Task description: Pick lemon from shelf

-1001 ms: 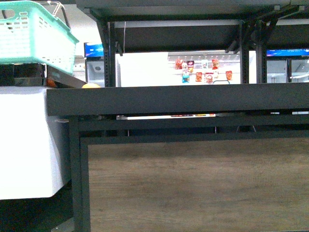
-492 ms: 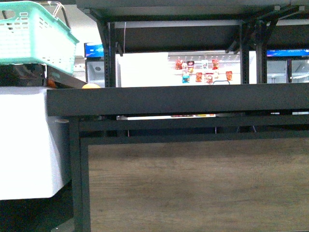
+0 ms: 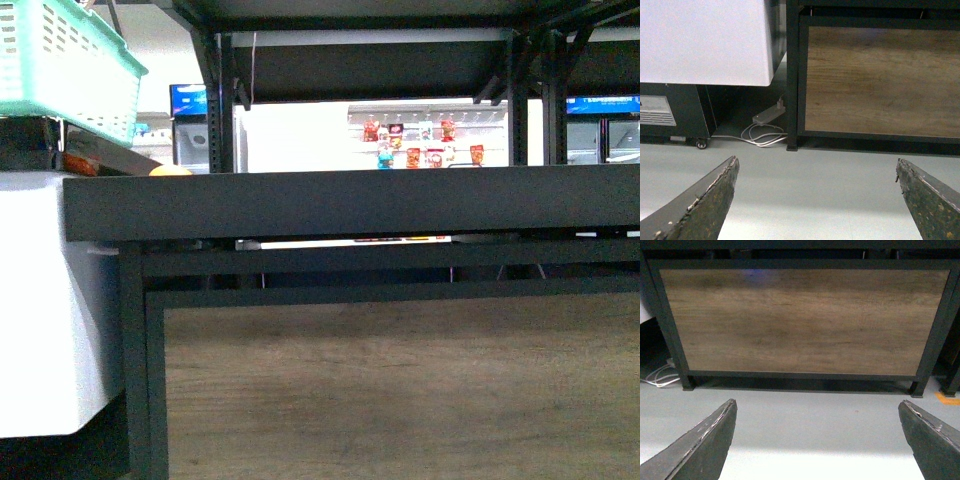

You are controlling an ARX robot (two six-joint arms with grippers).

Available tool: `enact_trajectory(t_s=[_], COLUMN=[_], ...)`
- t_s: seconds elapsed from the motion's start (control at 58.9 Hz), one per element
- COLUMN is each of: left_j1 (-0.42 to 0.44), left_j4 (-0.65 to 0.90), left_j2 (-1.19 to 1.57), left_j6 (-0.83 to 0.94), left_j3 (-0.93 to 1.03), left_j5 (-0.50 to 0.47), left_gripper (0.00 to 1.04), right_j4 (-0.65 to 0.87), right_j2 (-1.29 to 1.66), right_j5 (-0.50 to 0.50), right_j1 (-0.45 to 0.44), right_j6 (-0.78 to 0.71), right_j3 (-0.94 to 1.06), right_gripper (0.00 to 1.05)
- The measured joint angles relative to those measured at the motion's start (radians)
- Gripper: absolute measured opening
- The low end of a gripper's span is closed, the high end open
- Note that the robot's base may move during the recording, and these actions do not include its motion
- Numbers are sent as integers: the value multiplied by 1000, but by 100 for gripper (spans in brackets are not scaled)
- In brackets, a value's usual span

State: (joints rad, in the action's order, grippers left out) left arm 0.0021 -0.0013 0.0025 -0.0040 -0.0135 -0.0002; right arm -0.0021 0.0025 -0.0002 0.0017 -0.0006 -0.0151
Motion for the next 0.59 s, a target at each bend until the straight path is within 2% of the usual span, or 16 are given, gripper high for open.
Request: enact_trajectory(t_s=[0.594], left_j1=[0], left_j4=[0], left_j2=[0], left_j6=[0], left_j3=[0], left_j5=[1], left_gripper=[97], right_j4=[0], right_j2=[0], right_j5=[0], right_j1=[0], right_j6=[0], right_j3=[0], right_gripper=[97])
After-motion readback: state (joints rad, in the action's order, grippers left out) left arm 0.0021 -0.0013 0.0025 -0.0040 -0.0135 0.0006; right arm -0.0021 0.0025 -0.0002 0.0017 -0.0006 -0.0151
